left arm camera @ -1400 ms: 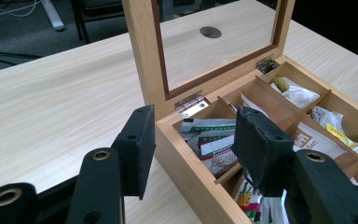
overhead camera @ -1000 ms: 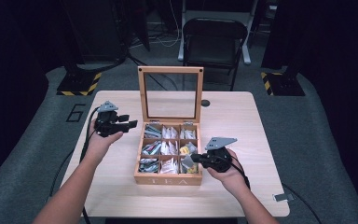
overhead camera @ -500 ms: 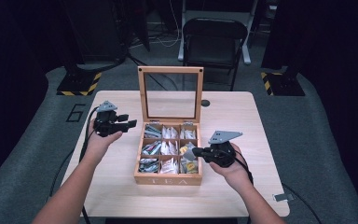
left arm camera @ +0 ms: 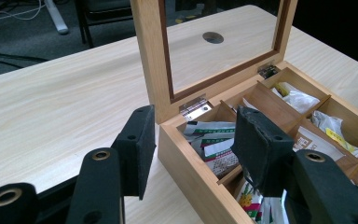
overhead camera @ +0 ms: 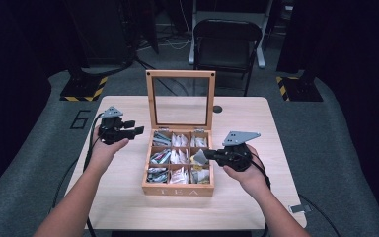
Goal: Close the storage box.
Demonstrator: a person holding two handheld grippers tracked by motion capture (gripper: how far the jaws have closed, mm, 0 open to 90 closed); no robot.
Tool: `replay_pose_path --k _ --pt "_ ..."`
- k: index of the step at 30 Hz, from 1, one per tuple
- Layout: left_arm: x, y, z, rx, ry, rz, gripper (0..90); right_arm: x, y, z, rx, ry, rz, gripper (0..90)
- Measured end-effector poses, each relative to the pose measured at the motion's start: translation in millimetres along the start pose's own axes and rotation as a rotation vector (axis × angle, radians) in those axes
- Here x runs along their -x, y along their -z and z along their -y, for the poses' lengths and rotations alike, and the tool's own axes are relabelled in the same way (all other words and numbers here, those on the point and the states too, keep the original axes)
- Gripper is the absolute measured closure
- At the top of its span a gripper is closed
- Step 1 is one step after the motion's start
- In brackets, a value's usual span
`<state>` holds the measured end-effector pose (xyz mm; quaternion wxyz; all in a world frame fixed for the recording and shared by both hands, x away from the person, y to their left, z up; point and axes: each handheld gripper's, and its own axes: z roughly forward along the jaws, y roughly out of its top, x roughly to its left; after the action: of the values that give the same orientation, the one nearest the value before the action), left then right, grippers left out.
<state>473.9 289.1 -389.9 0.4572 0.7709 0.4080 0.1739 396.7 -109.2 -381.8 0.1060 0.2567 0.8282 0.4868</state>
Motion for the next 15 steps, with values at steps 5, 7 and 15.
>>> replay_pose_path --k 5,7,15 --pt "-0.1 0.1 0.0 0.000 0.000 -0.001 48.6 1.3 0.9 -2.0 0.007 -0.002 -0.001 88.6" --pt "-0.2 0.4 -0.1 -0.002 -0.001 0.000 48.6 2.0 1.1 -2.5 0.011 -0.006 -0.002 88.6" --pt "0.8 0.7 0.0 0.003 -0.003 -0.002 48.6 3.1 4.7 -6.6 0.021 0.001 0.000 88.6"
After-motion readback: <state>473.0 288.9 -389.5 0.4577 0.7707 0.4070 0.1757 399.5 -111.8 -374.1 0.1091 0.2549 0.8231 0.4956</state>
